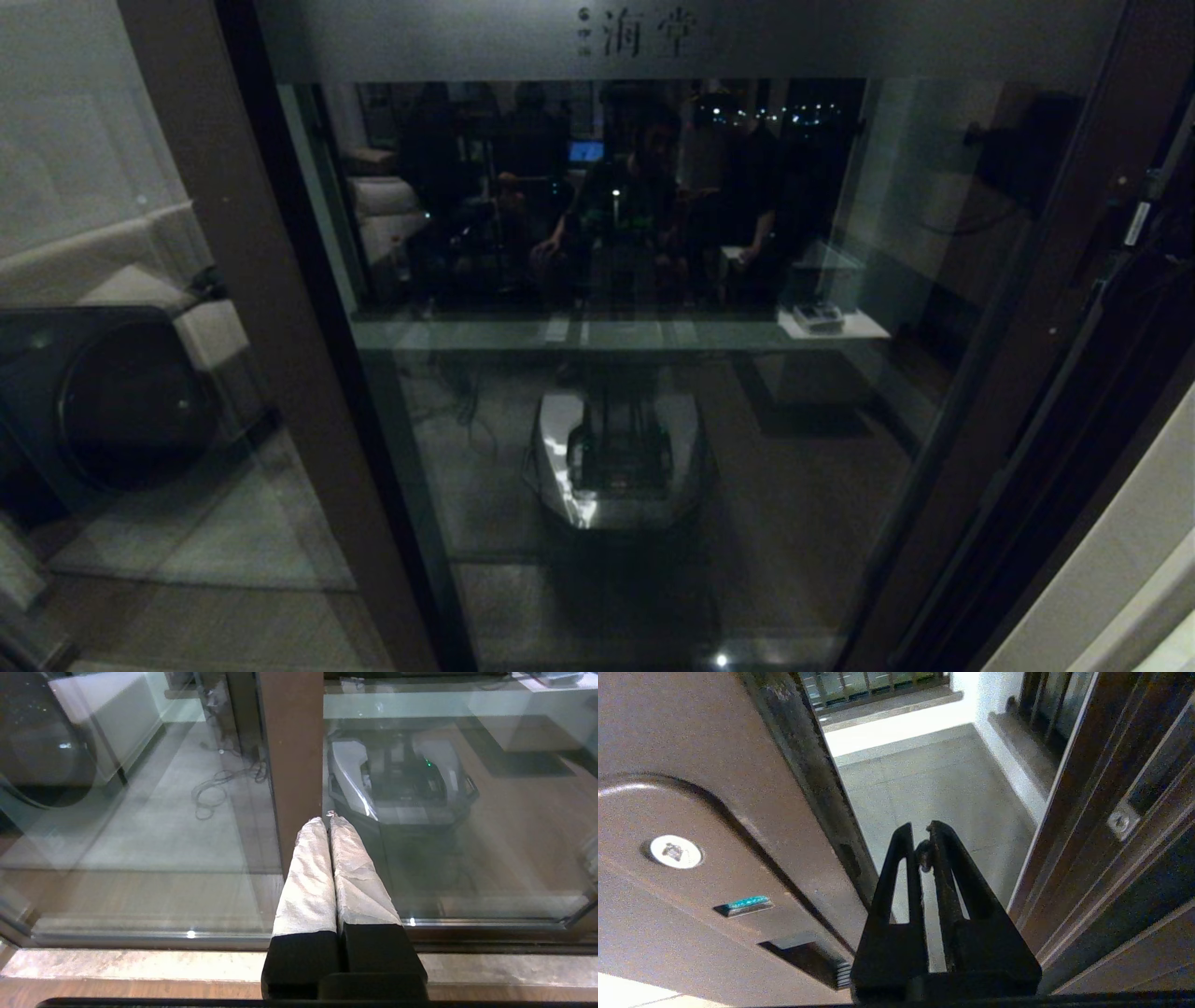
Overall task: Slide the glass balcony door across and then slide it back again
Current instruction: Open the slid door
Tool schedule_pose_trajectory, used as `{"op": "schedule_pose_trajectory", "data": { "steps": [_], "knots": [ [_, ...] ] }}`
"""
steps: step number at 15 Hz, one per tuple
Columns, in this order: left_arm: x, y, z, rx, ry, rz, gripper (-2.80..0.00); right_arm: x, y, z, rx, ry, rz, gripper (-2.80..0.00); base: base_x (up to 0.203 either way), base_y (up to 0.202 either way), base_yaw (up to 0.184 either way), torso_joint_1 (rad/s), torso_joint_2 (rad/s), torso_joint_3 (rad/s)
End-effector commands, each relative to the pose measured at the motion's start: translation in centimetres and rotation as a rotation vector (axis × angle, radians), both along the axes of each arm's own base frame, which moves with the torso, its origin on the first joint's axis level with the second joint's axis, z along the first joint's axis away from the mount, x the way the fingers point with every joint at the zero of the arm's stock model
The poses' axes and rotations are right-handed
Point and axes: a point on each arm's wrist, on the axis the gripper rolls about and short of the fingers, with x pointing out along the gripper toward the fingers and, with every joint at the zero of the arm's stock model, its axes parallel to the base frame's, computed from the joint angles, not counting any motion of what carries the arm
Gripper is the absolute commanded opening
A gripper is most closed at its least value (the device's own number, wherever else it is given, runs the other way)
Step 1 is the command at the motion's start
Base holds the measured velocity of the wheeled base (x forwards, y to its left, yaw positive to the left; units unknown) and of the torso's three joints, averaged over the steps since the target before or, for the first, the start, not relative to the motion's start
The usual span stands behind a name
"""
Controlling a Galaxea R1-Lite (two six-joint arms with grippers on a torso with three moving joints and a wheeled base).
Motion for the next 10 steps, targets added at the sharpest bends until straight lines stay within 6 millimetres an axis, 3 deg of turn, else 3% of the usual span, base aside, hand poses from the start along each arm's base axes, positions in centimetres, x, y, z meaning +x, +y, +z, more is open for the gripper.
{"op": "schedule_pose_trajectory", "data": {
  "steps": [1,10],
  "knots": [
    [0.0,0.0,0.0,0.001,0.001,0.000,-2.80,-0.6,0.5,0.5,0.020,-0.012,0.059,-2.80,0.000,0.000,0.000,0.000,0.00,0.000],
    [0.0,0.0,0.0,0.001,0.003,0.000,-2.80,-0.8,2.1,0.1,0.048,0.009,0.112,-2.80,0.000,0.000,0.000,0.000,0.00,0.000]
  ]
}}
